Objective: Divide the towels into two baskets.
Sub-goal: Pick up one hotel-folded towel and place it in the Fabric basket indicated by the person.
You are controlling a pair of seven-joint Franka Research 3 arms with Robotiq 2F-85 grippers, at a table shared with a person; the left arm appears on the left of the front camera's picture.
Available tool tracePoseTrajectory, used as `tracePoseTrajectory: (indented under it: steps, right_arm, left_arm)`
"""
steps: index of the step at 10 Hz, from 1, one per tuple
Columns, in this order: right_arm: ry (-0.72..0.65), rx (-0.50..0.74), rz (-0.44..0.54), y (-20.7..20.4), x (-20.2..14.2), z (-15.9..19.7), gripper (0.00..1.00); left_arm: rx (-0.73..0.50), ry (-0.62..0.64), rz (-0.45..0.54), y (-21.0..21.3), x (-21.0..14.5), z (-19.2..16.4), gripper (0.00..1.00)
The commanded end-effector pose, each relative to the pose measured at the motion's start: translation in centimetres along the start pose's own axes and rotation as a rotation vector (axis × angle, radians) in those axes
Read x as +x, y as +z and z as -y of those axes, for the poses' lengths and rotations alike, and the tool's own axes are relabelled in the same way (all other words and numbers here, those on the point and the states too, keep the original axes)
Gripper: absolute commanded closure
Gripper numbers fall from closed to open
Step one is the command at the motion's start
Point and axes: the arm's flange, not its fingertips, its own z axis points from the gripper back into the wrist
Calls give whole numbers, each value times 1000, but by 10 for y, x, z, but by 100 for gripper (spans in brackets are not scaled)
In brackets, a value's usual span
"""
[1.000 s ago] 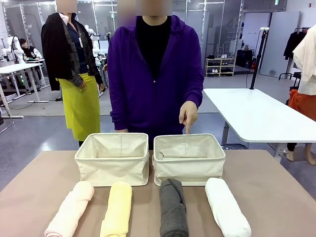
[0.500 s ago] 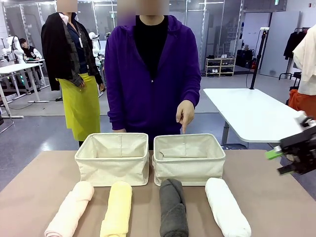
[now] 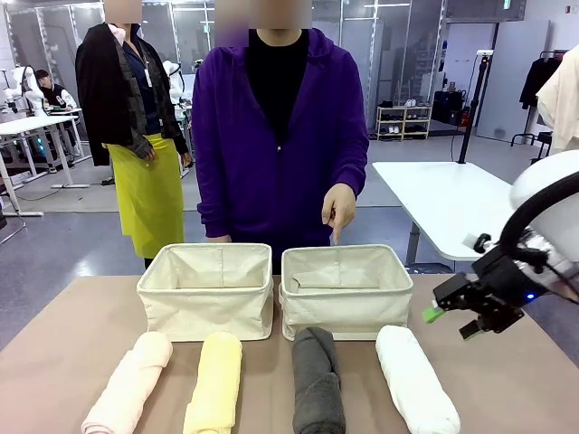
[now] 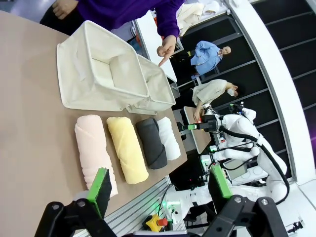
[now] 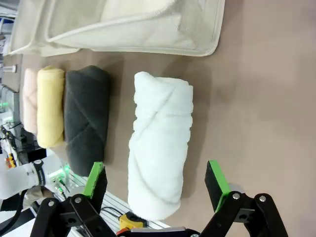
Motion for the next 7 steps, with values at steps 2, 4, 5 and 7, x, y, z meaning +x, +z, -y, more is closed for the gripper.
tracePoseTrajectory:
  steps: [2,4,5,7]
  right_arm:
    - [-31,-87,-57,-42,-24,-6,0]
    - [-30,-103,-77,-65,-32,-9,0]
    - [-34,-127,-96,-77,-38,-9,0]
    - [-28,-142,-115,-93,-46,-11,0]
  left_arm:
    - [-20,-21,7,3,0,0,0]
    - [-20,-21,7,3,0,0,0]
    - [-20,-21,7,3,0,0,0]
    - [-20,-21,7,3,0,0,0]
